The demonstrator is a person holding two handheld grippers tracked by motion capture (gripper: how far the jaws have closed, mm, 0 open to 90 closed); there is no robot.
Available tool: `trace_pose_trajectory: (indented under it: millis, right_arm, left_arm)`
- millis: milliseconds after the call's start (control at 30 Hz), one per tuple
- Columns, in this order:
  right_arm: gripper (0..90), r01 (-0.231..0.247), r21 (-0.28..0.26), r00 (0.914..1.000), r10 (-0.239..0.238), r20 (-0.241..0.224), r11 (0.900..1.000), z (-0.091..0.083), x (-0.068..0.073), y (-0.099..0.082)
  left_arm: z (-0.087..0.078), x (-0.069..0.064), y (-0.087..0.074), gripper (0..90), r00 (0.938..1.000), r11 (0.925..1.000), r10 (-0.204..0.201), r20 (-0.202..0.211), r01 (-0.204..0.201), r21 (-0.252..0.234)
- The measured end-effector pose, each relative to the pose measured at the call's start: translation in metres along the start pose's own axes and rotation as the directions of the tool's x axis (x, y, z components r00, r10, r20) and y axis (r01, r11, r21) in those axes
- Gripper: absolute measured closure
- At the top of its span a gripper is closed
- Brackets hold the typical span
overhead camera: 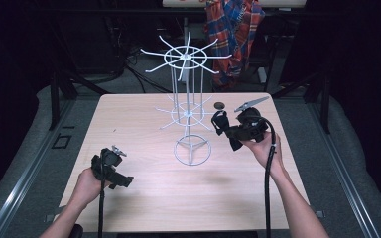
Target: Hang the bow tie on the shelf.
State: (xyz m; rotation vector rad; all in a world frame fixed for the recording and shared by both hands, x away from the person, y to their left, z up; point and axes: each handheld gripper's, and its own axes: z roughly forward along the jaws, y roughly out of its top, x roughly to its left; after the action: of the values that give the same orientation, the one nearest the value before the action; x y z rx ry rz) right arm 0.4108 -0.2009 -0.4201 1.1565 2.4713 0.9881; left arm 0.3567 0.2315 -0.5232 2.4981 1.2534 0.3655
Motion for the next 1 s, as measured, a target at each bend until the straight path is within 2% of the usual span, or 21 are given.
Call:
trace_pose_trajectory:
  millis: [100,267,367,400,533,900,1000]
  right_arm:
    - [74.3,0.006,0.011,1.0,-0.006,-0.002,0.9999,0.0,0.002,0.001]
    - [74.3,0.014,-0.006,0.9999,-0.014,-0.002,0.9999,0.001,0.006,0.003]
    - [74.4,0.033,-0.001,0.9994,-0.033,0.006,0.9994,0.0,0.007,0.004]
    - [74.3,0.021,-0.006,0.9998,-0.021,0.001,0.9998,0.002,0.008,0.005]
    - [74.3,0.023,0.01,0.9997,-0.023,-0.005,0.9997,0.005,0.008,0.005]
    - [74.3,0.053,0.018,0.9986,-0.053,-0.006,0.9984,0.015,0.014,0.005]
    - [74.4,0.045,0.016,0.999,-0.045,-0.004,0.9989,0.015,0.014,0.004]
  left_arm:
    - [0.0,0.0,0.0,0.4,1.0,1.0,0.002,0.002,-0.002,0.0]
    - [-0.001,-0.001,-0.001,0.4,1.0,1.0,0.001,0.004,-0.001,-0.003]
    - [-0.001,0.0,0.0,0.4,1.0,1.0,0.001,0.001,-0.001,-0.001]
    - [0.0,0.0,0.0,0.4,1.0,1.0,0.001,0.001,-0.001,-0.001]
    - [0.0,0.001,0.0,0.4,1.0,1.0,-0.005,0.002,0.005,0.0]
    - [-0.001,0.001,-0.002,0.4,1.0,1.0,-0.002,0.004,0.002,-0.006]
    - [0.0,0.001,0.0,0.4,1.0,1.0,-0.002,0.008,0.002,0.0]
